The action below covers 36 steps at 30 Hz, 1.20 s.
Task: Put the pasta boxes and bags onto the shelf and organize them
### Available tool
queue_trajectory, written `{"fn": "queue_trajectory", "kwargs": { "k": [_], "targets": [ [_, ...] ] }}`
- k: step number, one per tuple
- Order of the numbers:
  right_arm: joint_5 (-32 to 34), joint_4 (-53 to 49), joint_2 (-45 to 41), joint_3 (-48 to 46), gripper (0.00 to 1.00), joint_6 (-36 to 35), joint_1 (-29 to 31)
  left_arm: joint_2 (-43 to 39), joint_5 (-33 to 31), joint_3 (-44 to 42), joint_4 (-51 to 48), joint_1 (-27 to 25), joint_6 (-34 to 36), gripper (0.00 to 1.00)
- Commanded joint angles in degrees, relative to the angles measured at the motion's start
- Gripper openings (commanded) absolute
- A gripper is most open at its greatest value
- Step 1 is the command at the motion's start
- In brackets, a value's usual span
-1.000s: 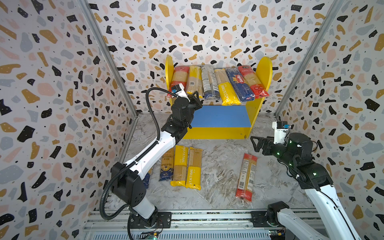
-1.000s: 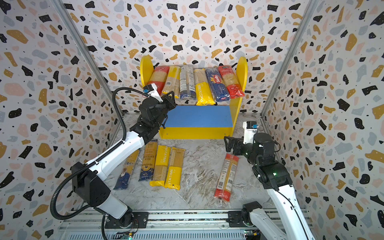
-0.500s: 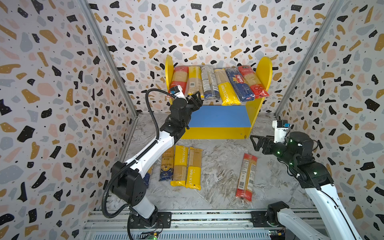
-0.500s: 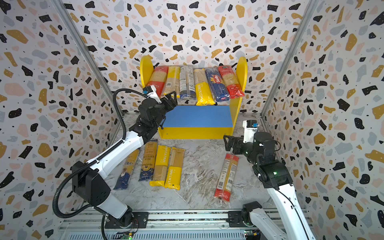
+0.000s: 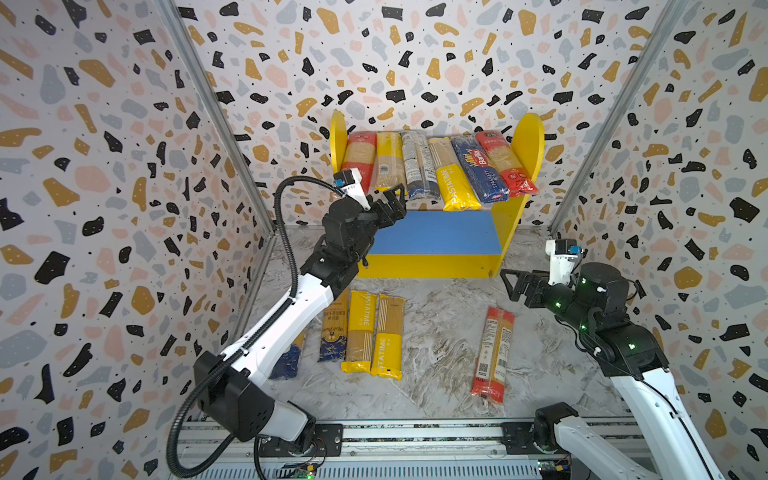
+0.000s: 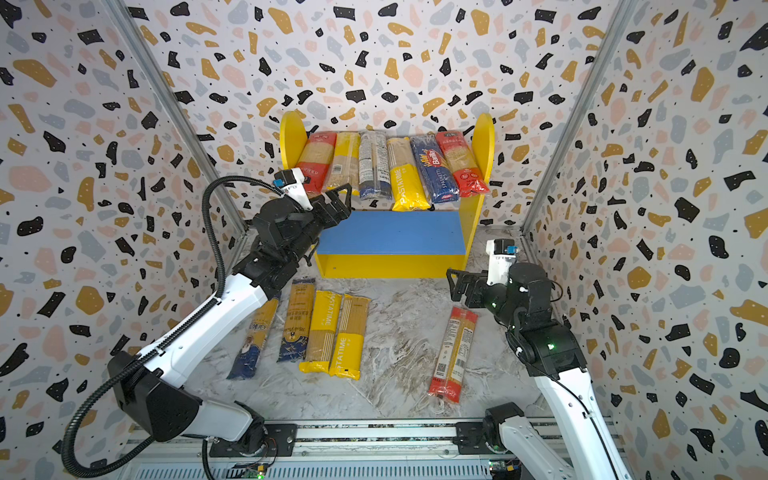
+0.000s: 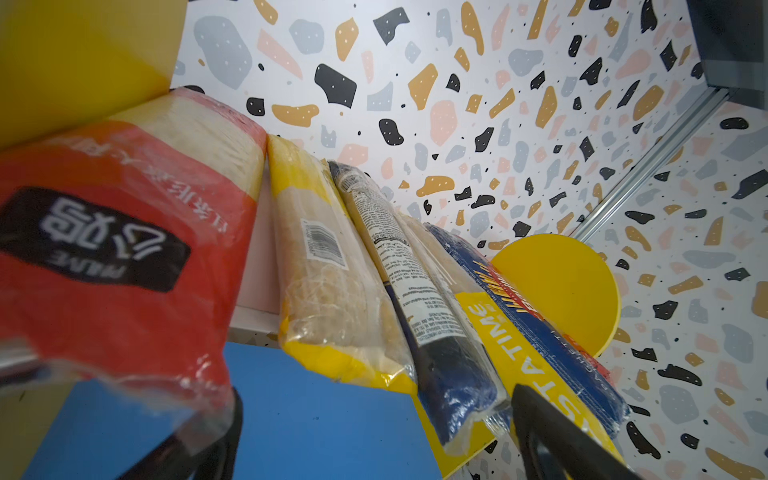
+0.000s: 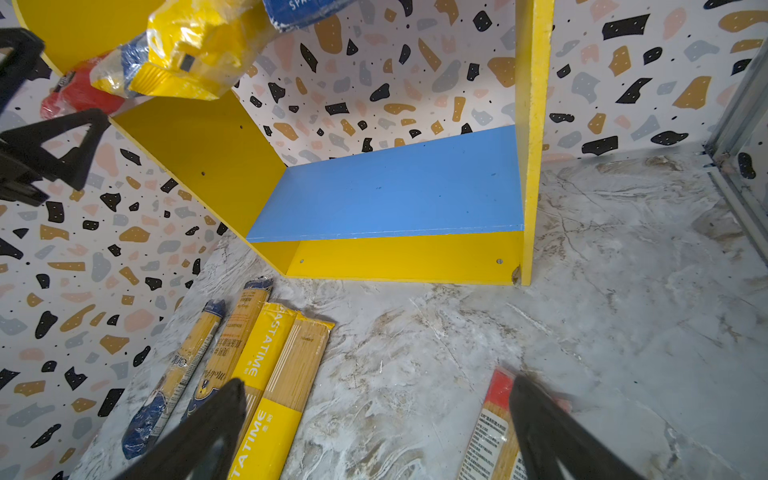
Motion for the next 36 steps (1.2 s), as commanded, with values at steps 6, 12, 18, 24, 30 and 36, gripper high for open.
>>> {"fn": "queue_trajectory", "kwargs": {
  "k": [6, 12, 18, 24, 30, 36],
  "targets": [
    [-2.33, 1.44, -1.11, 1.37, 0.86, 0.83, -0.1, -15.26, -0.84, -8.19, -6.19, -0.18, 2.13, 1.0],
    [-8.68, 7.73, 3.13, 2.35, 0.55, 2.56, 0.87, -28.53, -6.35, -19.39, -11.43, -0.19, 2.48, 1.0],
    [-2.16, 15.54, 11.71, 7.83, 0.51, 1.26, 12.63, -35.05, -6.57, -25.41, -15.64, -0.17, 3.02, 0.99],
    [2.07, 17.77, 19.43, 14.64, 0.49, -0.67, 17.28, -36.83, -4.94, -29.86, -16.26, -0.17, 2.97, 1.0],
    [5.6, 17.27, 21.57, 18.72, 0.49, -2.43, 17.49, -37.26, -4.77, -30.78, -16.14, -0.19, 4.17, 0.99],
    [8.65, 19.09, 24.41, 20.64, 0.49, -3.82, 17.46, -36.42, -4.37, -30.56, -14.48, -0.17, 4.66, 0.99]
  ]
}}
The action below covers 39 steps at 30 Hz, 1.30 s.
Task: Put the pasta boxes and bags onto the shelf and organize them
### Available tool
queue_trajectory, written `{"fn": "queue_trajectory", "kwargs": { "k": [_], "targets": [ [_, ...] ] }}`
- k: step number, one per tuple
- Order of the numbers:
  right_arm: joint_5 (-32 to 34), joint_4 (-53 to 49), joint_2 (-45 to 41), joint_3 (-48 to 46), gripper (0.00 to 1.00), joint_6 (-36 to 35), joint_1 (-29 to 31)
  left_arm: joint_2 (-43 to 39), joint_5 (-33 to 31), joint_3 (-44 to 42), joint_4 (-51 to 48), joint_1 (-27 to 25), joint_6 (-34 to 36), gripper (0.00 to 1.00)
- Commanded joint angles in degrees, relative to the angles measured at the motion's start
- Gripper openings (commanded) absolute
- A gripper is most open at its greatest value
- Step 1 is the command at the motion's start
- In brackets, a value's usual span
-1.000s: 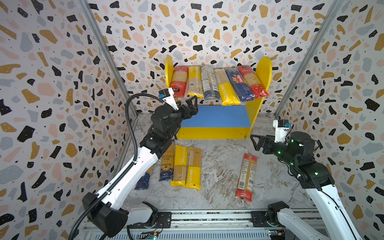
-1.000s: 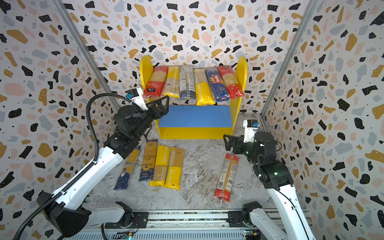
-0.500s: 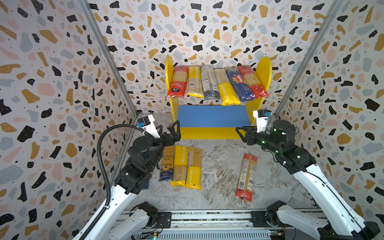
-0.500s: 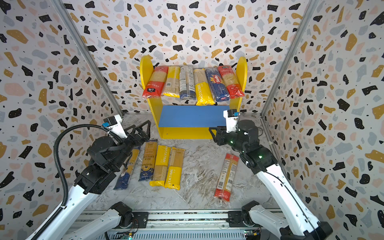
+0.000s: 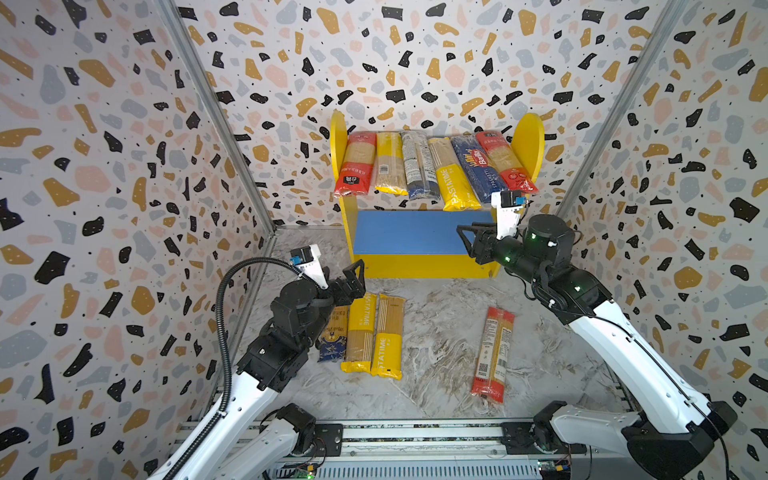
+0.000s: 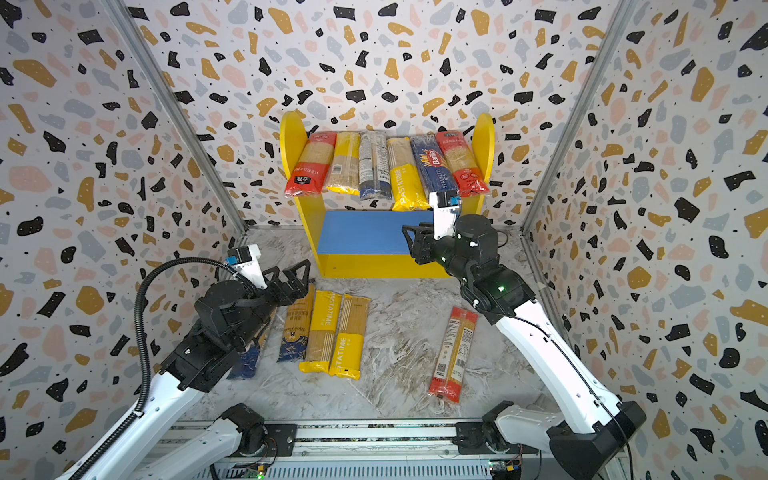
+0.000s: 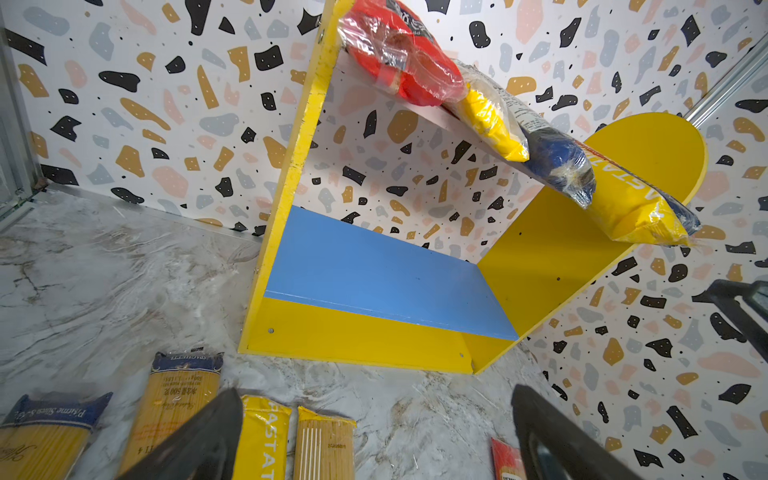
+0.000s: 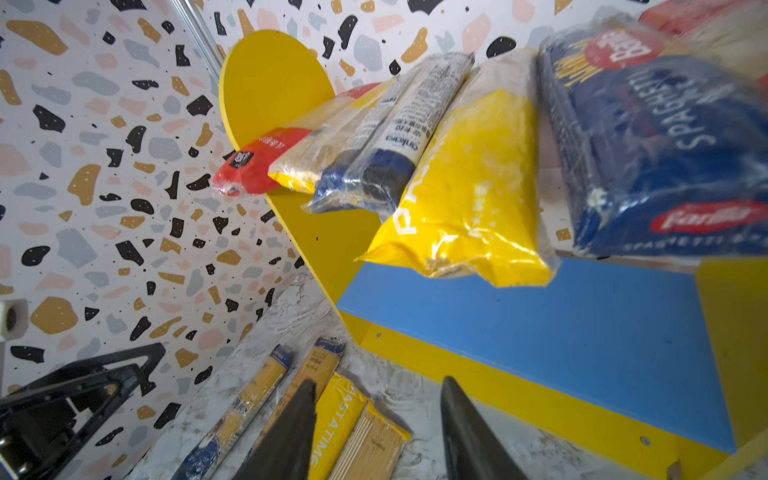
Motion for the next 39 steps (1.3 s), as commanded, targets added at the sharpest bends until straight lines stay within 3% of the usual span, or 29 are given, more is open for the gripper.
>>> {"fn": "queue_trajectory", "kwargs": {
  "k": [1, 15, 23, 29, 39],
  "targets": [
    [3.18, 2.24, 2.05, 2.86, 0.49, -1.88, 0.21, 0.22, 1.21, 0.45, 3.22, -0.21, 1.28, 1.0],
    [8.72, 7.77, 8.9, 6.27, 0.49, -5.79, -0.2, 1.12, 2.1, -0.1, 5.24, -0.23, 0.57, 0.99],
    [7.68, 7.29, 10.8, 9.76, 0.49, -5.96, -1.42, 1.56, 2.0, 0.27, 5.08, -0.18, 0.92, 1.0],
    [8.03, 8.34, 9.14, 7.43, 0.52, -5.46, -1.9, 1.94, 1.8, 0.35, 5.28, -0.17, 1.38, 1.0],
    [4.55, 6.63, 17.82, 16.89, 0.52, -5.63, -3.27, 2.07, 1.68, 0.85, 5.09, -0.17, 1.52, 0.99]
  ]
}}
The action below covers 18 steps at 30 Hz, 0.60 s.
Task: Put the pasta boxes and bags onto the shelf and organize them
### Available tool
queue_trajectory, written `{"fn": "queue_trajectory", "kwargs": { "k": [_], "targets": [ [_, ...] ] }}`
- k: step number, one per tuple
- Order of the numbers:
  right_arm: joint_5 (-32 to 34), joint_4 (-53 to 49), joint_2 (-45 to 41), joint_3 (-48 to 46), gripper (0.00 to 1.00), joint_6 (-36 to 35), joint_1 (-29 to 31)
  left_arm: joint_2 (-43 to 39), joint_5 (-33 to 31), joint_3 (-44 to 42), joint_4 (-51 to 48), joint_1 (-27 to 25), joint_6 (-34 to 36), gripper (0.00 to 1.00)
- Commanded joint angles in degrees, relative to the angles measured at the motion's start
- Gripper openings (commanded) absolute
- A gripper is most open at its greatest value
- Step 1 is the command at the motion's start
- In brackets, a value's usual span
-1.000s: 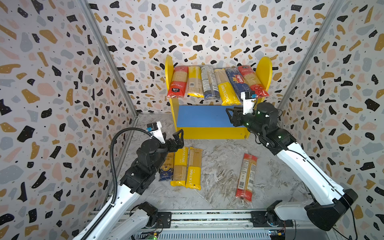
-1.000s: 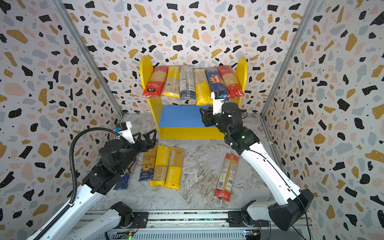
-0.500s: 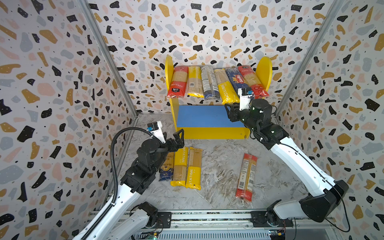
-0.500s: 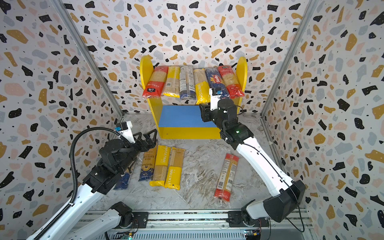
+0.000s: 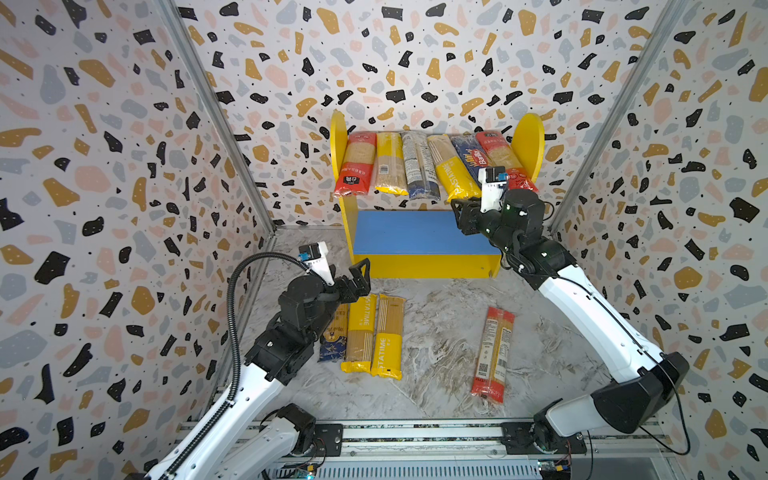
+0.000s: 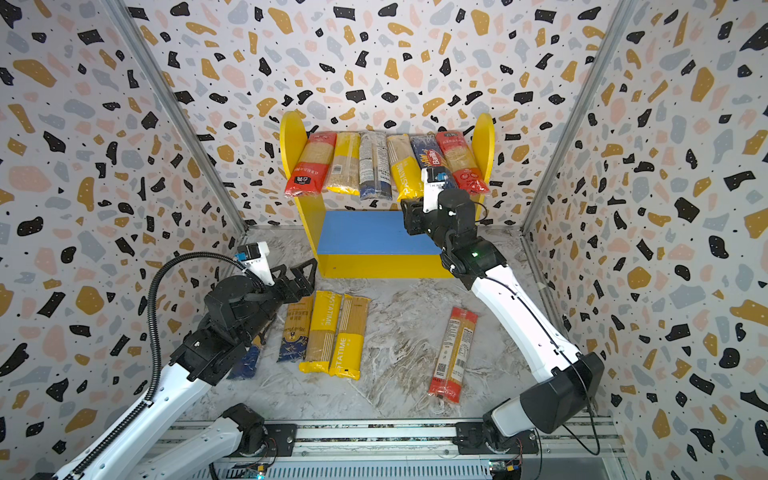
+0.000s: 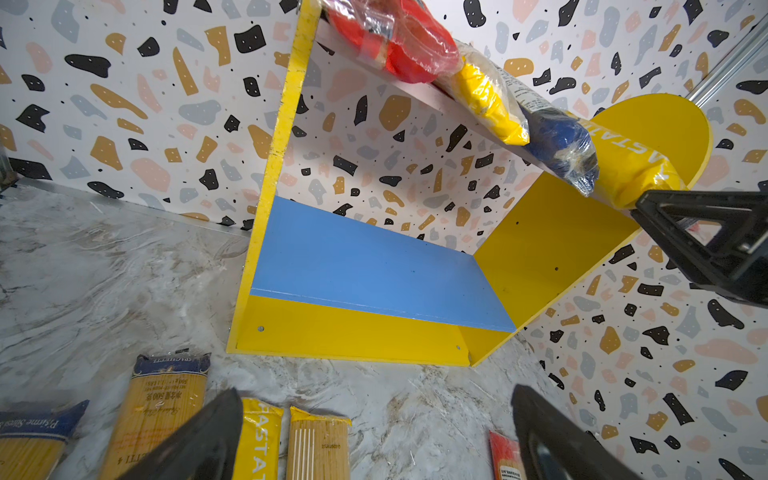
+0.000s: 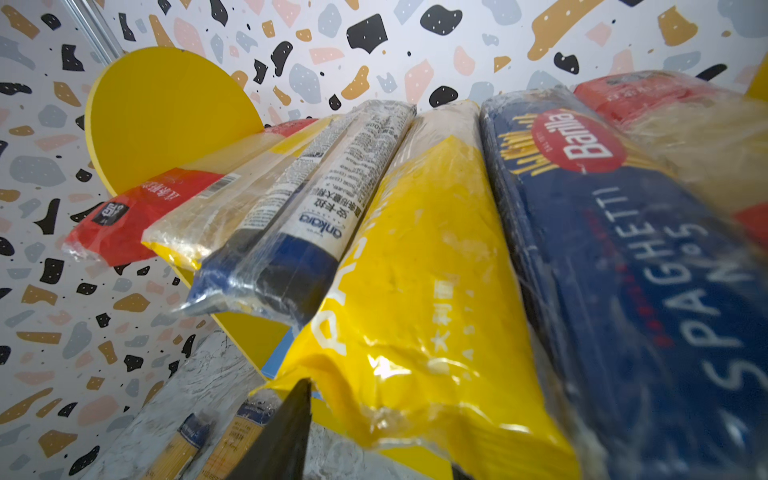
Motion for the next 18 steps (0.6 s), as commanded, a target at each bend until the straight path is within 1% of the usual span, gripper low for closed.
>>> {"fn": "queue_trajectory", "kwargs": {
  "k": [1, 5, 9, 12, 14, 16, 18],
  "targets": [
    [-1.44, 1.24, 2.39, 5.78, 0.52, -0.86, -0.2, -0.89, -0.19, 0.81, 2.81, -0.18, 1.3, 0.99],
    [-2.36, -0.67, 5.24, 8.89, 0.52, -0.59, -0.18, -1.25, -0.46, 0.57, 2.39, -0.19, 1.47, 1.0],
    [-2.07, -0.18, 3.42, 6.32, 0.57, -0.59, -0.09, -1.25, -0.37, 0.3, 2.11, -0.18, 1.79, 0.99],
    [-2.33, -0.12, 0.73, 4.2, 0.7, -0.86, -0.05, -0.82, -0.03, 0.35, 2.3, -0.17, 2.04, 1.0],
    [-2.92, 0.49, -1.99, 2.32, 0.84, -0.85, 0.2, -0.49, 0.33, 0.52, 2.58, -0.17, 2.22, 0.99],
    [-2.86, -0.4, -4.4, 1.53, 0.92, -1.5, 0.92, -0.37, 0.42, 0.61, 2.57, -0.17, 2.22, 0.99],
    [-1.54, -2.13, -6.64, 0.89, 0.97, -2.14, 2.1, -0.31, 0.28, 0.53, 2.62, -0.19, 2.13, 0.99]
  ]
}}
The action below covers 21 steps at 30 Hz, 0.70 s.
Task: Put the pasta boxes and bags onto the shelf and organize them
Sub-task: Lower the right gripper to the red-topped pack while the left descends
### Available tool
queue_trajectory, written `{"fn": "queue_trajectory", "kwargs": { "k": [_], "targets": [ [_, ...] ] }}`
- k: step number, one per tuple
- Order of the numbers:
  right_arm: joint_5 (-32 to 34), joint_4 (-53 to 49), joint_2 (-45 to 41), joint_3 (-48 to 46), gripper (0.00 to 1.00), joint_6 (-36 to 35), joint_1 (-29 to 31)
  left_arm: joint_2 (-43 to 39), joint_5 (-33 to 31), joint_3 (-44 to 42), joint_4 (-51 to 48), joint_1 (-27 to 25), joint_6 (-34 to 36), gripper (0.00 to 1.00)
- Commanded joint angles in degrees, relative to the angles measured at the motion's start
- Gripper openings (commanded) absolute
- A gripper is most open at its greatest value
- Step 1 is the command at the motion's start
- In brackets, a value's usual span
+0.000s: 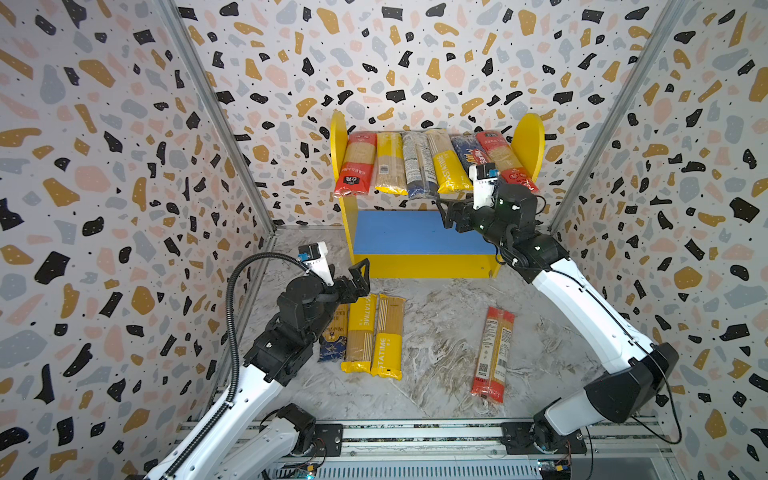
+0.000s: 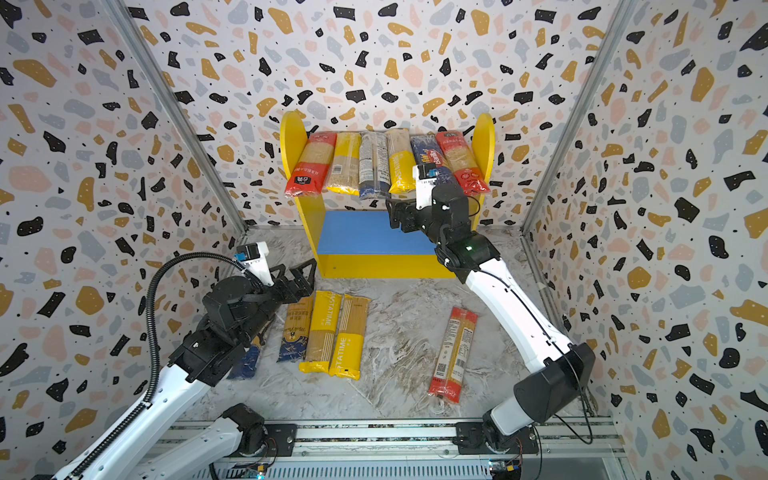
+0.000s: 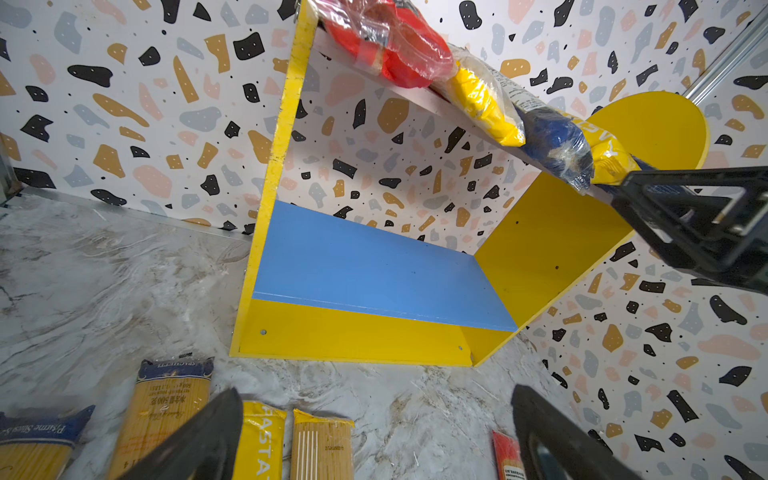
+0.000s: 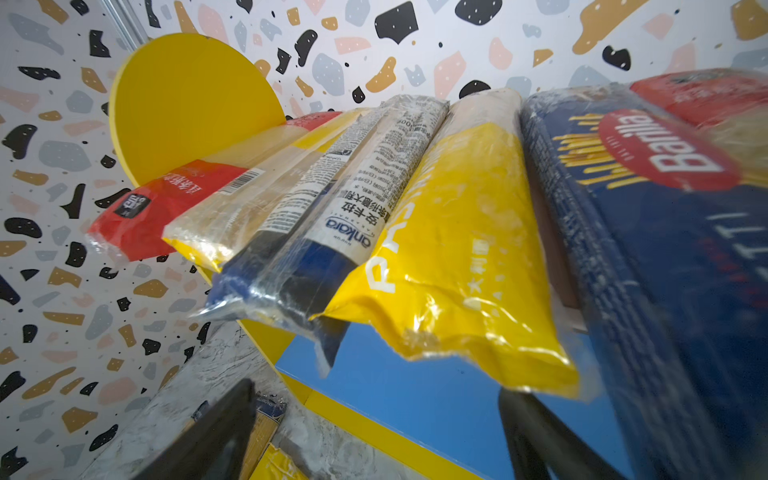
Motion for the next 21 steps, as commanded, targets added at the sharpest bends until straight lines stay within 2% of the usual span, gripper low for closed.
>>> {"fn": "queue_trajectory", "kwargs": {
  "k": [1, 6, 14, 21],
  "targets": [
    [1.48, -1.42, -6.59, -0.35, 0.98, -1.2, 1.38, -0.22, 0.07, 0.35, 2.67, -0.19, 1.04, 1.0],
    [4.07, -4.93, -14.73, -8.73, 0.99, 0.99, 2.23, -0.22, 0.65, -1.37, 3.01, -0.19, 0.72, 1.0],
    [14.86, -16.28, -28.05, -28.68, 0.99, 10.16, 3.29, 1.31, -0.39, -5.62, 1.26, -0.24, -2.23, 0.99],
    [15.36, -20.6, -35.81, -39.59, 0.99, 16.11, 3.56, 2.47, -2.35, -12.25, 2.75, -2.88, -5.59, 0.99]
  ]
}}
